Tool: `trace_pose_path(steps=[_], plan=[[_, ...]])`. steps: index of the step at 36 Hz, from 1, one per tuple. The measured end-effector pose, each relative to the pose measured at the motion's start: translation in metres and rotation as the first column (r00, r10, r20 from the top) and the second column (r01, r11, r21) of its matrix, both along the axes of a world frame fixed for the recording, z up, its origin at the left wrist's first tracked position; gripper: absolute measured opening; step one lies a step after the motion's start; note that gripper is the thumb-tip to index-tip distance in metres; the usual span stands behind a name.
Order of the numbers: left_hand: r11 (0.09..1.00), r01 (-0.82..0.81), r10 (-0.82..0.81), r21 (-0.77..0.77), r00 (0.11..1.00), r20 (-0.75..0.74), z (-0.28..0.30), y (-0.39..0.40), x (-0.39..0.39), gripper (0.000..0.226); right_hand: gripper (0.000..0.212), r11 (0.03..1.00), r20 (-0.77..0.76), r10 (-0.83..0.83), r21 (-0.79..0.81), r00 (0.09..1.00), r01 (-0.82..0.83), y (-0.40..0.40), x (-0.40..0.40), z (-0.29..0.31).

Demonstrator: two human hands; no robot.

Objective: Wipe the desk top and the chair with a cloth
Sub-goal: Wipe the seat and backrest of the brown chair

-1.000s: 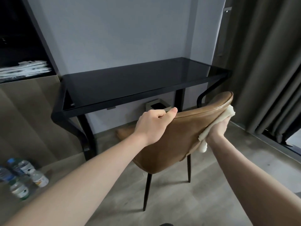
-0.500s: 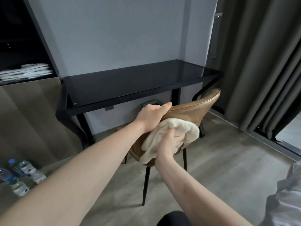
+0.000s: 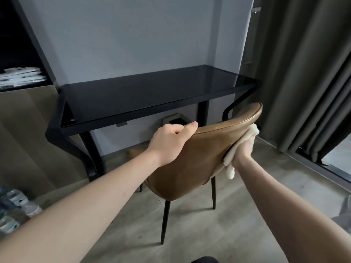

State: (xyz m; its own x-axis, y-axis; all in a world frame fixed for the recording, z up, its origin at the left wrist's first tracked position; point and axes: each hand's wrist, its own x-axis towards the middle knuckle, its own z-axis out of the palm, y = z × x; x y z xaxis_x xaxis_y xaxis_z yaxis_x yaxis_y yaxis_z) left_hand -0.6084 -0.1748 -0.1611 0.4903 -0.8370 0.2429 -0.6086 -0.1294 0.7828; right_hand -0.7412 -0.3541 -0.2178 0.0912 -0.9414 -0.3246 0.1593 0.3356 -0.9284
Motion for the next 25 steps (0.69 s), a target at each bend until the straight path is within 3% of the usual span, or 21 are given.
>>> trace_pose_path(steps=[4,10,13,17,21,25], plan=[[0.999,0.010,-0.009,-0.037,1.000,0.018,-0.002,-0.001,0.002,0.064,0.042,1.000,-0.058,0.001,0.010,0.998,-0.001,-0.003,0.000,-0.005],[0.999,0.020,-0.019,-0.050,1.000,0.015,0.003,0.005,-0.001,0.064,0.054,0.999,0.001,0.011,0.037,1.000,-0.011,0.021,0.004,-0.012],[0.999,0.011,-0.011,-0.033,1.000,0.015,0.004,0.009,-0.006,0.064,0.080,0.995,0.002,0.068,0.068,0.998,-0.068,0.068,0.007,-0.028],[1.000,-0.013,0.013,-0.015,1.000,-0.005,0.009,0.012,-0.010,0.064,0.095,0.969,-0.143,0.106,-0.207,0.984,-0.134,0.158,0.026,-0.044],[1.000,-0.028,0.029,0.011,0.999,-0.046,0.012,0.016,-0.013,0.066,0.082,0.993,0.077,0.108,0.049,0.991,-0.112,0.205,0.052,-0.042],[0.999,-0.042,0.044,0.033,0.997,-0.061,0.014,0.015,-0.014,0.065,0.074,0.998,0.042,0.032,0.047,0.999,-0.034,0.191,0.057,-0.045]])
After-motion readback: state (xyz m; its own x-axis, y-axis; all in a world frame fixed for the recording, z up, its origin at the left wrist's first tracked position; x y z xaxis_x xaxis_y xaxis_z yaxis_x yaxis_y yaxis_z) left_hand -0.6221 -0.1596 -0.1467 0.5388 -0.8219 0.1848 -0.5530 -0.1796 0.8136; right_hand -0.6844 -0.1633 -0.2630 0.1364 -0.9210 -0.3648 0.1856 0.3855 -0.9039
